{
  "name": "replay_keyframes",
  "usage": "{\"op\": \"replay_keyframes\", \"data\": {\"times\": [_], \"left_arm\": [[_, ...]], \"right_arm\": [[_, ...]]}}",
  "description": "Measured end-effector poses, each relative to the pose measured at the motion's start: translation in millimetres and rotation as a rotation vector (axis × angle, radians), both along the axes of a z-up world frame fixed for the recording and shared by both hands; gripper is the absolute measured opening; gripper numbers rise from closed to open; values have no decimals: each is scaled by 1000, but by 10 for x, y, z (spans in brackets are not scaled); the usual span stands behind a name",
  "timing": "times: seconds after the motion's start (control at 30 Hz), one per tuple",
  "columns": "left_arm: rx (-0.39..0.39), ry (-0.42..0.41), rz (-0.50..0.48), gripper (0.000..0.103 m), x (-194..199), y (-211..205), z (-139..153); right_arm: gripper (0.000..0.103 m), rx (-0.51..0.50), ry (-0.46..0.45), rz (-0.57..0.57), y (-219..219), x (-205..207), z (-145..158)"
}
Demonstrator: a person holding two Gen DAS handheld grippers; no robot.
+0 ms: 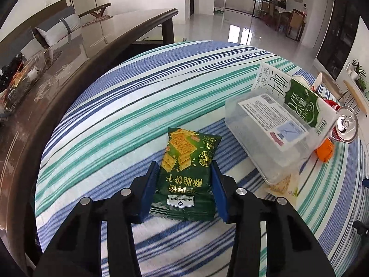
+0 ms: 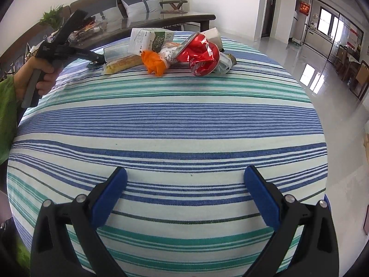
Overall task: Collect trash
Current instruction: 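Grasp the green cracker packet with the left gripper while the right gripper grasps the orange-wrapped roll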
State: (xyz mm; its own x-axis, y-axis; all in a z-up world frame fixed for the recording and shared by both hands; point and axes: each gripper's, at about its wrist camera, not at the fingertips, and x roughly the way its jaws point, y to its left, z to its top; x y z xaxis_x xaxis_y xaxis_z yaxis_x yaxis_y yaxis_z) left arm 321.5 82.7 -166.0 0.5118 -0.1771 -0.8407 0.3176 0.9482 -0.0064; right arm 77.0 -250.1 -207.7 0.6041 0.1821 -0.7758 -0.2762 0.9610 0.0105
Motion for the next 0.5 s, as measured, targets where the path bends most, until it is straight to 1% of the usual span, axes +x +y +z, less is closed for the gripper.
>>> {"op": "replay_keyframes", "data": {"times": [0.17, 0.3, 0.43, 0.5], "left_arm": [[-18, 17, 42, 43, -508, 25, 27], [-44, 28, 50, 43, -1007, -23, 43], [-82, 23, 70, 43, -1330, -71, 42], [-93, 14, 77, 43, -1428, -115, 38]], "right_arm": [[98, -1, 2, -4, -2, 6, 0], [98, -1, 40, -52, 60, 60, 20], [98, 99, 77, -14, 302, 307, 84], [98, 136, 73, -6, 459, 503, 135]]}}
